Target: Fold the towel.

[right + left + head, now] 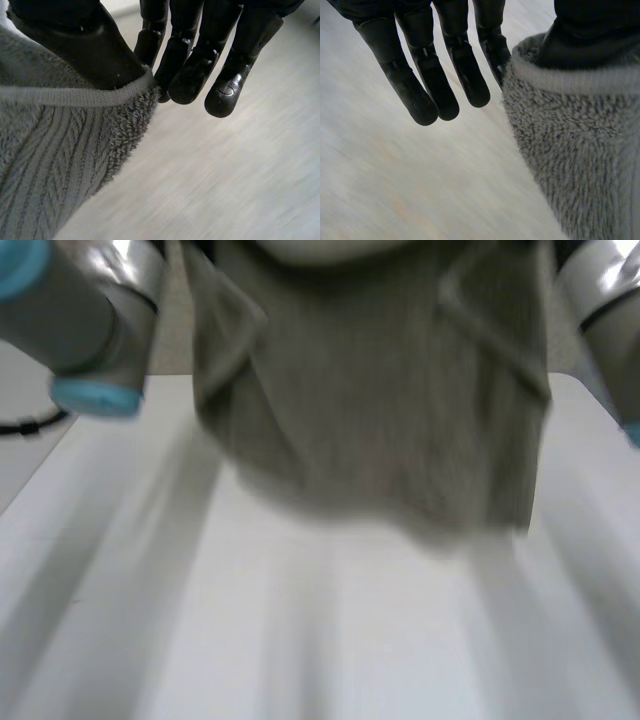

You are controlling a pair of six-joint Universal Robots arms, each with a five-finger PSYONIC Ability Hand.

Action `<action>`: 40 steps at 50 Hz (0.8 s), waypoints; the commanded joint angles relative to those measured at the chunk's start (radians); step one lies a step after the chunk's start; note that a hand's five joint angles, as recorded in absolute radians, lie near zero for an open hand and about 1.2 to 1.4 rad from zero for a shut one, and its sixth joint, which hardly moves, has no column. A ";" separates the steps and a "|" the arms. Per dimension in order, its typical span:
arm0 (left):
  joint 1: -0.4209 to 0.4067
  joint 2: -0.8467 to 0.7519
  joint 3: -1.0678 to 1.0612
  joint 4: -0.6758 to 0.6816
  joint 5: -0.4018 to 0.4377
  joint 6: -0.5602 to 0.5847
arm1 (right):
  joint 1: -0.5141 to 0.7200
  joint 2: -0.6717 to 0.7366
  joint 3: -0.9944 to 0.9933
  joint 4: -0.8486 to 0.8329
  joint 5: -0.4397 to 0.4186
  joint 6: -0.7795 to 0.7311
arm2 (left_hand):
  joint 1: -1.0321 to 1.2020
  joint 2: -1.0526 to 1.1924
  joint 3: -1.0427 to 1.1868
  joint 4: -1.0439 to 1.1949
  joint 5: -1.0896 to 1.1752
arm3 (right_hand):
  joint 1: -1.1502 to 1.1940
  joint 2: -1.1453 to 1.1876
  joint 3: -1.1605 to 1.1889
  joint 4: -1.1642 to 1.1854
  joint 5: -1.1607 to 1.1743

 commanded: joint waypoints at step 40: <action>0.156 0.168 -1.167 0.260 0.304 0.143 | -0.009 0.286 0.329 0.720 -0.213 -0.229 | 0.040 0.040 0.018 0.042 0.032 | 0.063 0.066 0.056 0.054 0.053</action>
